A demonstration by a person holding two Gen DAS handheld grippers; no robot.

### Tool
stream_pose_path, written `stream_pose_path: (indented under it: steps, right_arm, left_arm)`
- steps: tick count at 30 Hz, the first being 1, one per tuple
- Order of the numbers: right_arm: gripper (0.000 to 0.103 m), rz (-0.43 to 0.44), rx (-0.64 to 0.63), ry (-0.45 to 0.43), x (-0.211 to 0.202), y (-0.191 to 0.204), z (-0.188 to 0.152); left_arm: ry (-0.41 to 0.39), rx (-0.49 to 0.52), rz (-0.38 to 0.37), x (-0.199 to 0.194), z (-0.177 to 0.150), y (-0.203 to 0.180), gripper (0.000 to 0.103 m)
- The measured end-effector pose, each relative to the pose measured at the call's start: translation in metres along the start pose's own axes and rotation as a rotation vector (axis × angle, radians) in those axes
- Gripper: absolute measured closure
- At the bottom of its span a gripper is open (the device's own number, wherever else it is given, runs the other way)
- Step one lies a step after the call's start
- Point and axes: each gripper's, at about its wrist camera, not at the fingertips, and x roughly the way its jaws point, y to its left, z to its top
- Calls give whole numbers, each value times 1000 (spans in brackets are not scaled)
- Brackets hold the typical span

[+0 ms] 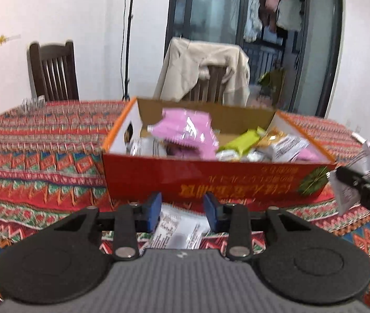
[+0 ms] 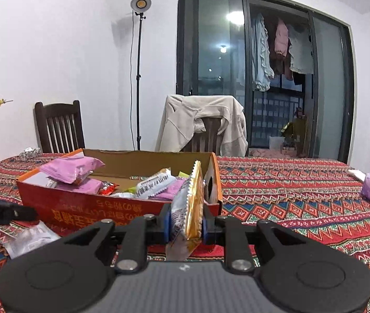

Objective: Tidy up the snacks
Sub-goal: 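Grasp the last white packet with the left tool while the right tool holds its packet, then carry both white packets over the box and open both tools to drop them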

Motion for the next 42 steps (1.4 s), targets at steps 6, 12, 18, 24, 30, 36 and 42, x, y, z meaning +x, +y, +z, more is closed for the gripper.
stream_pose_path:
  steps: [6, 12, 18, 24, 30, 36, 42]
  right_arm:
    - [82, 12, -13, -20, -5, 3, 2]
    - [82, 29, -16, -37, -11, 4, 3]
    - [82, 52, -23, -40, -15, 7, 3]
    - [82, 51, -20, -43, -16, 6, 4]
    - [82, 51, -10, -36, -13, 5, 3]
    - [82, 56, 16, -20, -7, 0, 2]
    - [82, 56, 33, -9, 1, -2, 0]
  left_arm:
    - [-21, 43, 8, -5, 0, -7, 42]
    - [90, 62, 70, 25, -10, -5, 10]
    - [192, 39, 83, 47, -19, -1, 51]
    - [134, -8, 74, 33, -14, 4, 62]
    - [-128, 72, 193, -1, -5, -2, 61]
    - [-298, 110, 297, -21, -4, -5, 61]
    - [-331, 153, 299, -20, -8, -17, 61]
